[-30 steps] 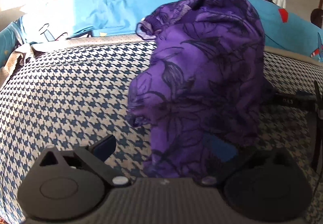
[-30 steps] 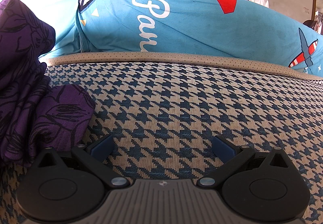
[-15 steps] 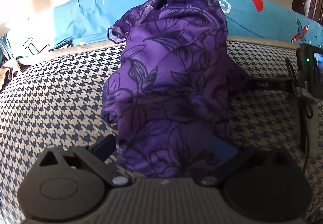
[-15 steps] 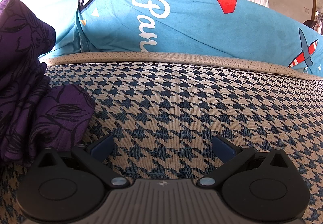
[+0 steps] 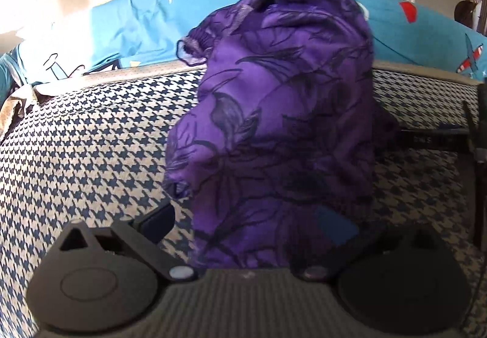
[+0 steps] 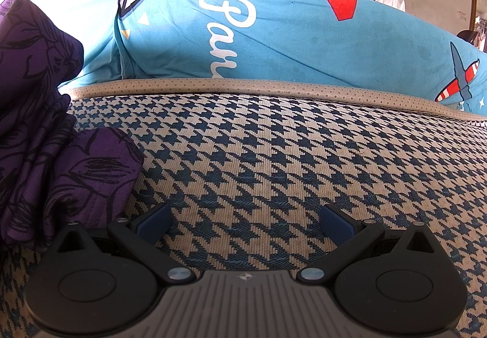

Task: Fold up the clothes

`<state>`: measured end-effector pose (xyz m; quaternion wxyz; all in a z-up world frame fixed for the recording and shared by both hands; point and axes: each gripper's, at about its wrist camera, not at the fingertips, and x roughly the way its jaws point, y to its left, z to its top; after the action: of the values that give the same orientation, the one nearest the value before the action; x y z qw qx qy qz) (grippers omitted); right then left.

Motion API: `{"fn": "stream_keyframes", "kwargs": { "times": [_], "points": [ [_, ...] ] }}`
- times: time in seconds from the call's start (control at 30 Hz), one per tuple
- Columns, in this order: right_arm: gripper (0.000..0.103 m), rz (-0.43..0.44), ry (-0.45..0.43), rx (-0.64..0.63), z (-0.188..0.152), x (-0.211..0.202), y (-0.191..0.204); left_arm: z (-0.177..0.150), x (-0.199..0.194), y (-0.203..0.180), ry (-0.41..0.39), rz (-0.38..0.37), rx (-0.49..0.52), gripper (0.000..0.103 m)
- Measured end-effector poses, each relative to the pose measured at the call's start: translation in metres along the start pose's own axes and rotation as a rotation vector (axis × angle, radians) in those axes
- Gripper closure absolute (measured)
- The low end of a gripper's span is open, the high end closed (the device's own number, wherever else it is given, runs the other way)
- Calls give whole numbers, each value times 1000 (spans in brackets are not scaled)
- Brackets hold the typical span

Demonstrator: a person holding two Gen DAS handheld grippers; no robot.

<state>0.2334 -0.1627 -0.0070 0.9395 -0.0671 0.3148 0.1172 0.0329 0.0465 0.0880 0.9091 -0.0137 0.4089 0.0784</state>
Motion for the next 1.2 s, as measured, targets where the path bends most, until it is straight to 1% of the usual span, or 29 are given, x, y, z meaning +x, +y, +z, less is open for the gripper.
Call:
{"fn": "stream_keyframes", "kwargs": {
  "times": [0.07,0.1,0.13,0.2,0.23,0.27,0.33,0.37,0.4,0.43,0.47,0.6,0.63,0.7,0.77,0.83,1.0,1.2],
  "points": [
    [0,0,0,0,0,0,0,8,10,5,25,-18,-22,0],
    [0,0,0,0,0,0,0,10,13,5,23,-10,-29,0],
    [0,0,0,0,0,0,0,12,16,5,25,3,-21,0],
    [0,0,0,0,0,0,0,14,21,-2,38,44,32,0],
    [0,0,0,0,0,0,0,12,20,-3,37,37,26,0],
    [0,0,0,0,0,0,0,9,17,-3,42,10,3,0],
    [0,0,0,0,0,0,0,3,12,-1,77,-59,-55,0],
    [0,0,0,0,0,0,0,1,6,-1,66,-88,-74,0],
    [0,0,0,0,0,0,0,-1,-3,-1,34,-84,-67,0],
    [0,0,0,0,0,0,0,-3,-12,-5,5,-63,-32,0],
    [0,0,0,0,0,0,0,-5,-17,-9,-2,-53,2,0],
    [0,0,0,0,0,0,0,-16,-28,-17,18,-54,55,0],
    [0,0,0,0,0,0,0,-18,-31,-19,21,-44,65,0],
    [0,0,0,0,0,0,0,-24,-42,-18,7,0,65,0],
    [0,0,0,-1,0,0,0,-34,-57,-13,2,-11,45,0],
    [0,0,0,-1,0,0,0,-43,-68,-8,14,-14,25,0],
    [0,0,0,-1,0,0,0,-62,-96,-6,31,-17,13,0],
    [0,0,0,-1,0,0,0,-61,-135,-18,-12,-24,34,0]
  ]
}}
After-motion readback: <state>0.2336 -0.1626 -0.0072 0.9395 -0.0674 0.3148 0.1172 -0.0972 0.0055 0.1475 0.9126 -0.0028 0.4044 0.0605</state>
